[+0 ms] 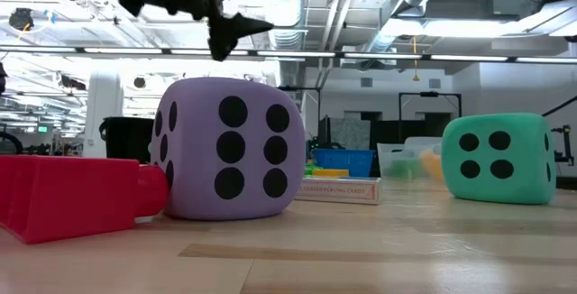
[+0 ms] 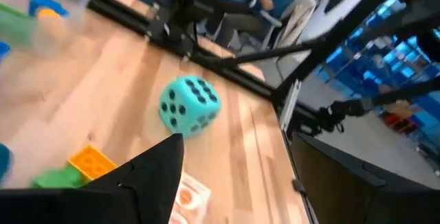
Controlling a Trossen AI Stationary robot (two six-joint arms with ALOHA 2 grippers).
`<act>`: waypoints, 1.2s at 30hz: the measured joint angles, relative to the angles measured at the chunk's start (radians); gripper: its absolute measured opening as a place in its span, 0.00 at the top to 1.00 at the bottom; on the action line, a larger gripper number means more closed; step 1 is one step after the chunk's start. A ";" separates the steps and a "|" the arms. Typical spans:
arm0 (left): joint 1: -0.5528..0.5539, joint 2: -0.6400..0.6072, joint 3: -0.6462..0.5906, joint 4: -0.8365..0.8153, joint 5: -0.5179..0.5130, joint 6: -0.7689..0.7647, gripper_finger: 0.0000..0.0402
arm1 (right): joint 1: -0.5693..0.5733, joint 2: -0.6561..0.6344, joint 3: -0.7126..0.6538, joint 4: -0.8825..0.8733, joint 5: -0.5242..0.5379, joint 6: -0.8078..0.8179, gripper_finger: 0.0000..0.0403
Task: Pick & Place Toys
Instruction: Put the large red game piece into the transparent bin
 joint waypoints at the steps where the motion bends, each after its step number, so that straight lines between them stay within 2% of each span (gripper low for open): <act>1: -0.028 -0.005 0.000 -0.026 -0.020 -0.011 0.34 | 0.013 0.004 -0.001 0.008 0.015 0.000 0.59; 9: -0.219 -0.013 0.000 -0.185 -0.098 -0.092 0.36 | 0.051 0.023 0.000 0.084 0.064 -0.066 0.59; 15: -0.295 -0.013 -0.001 -0.302 -0.240 -0.093 0.36 | 0.035 0.023 0.000 0.169 0.060 -0.084 0.59; 18: -0.305 -0.013 -0.001 -0.381 -0.275 -0.093 0.36 | 0.029 0.023 0.000 0.204 0.060 -0.083 0.59; 24: -0.312 -0.012 -0.001 -0.517 -0.273 -0.093 0.36 | -0.009 0.023 0.000 0.240 0.052 -0.003 0.59; 31: -0.311 -0.012 -0.058 -0.513 -0.293 -0.101 0.36 | -0.057 0.023 0.000 0.243 0.012 0.070 0.59; 36: -0.278 -0.012 -0.097 -0.499 -0.293 -0.206 0.36 | -0.087 0.023 0.000 0.246 0.002 0.083 0.59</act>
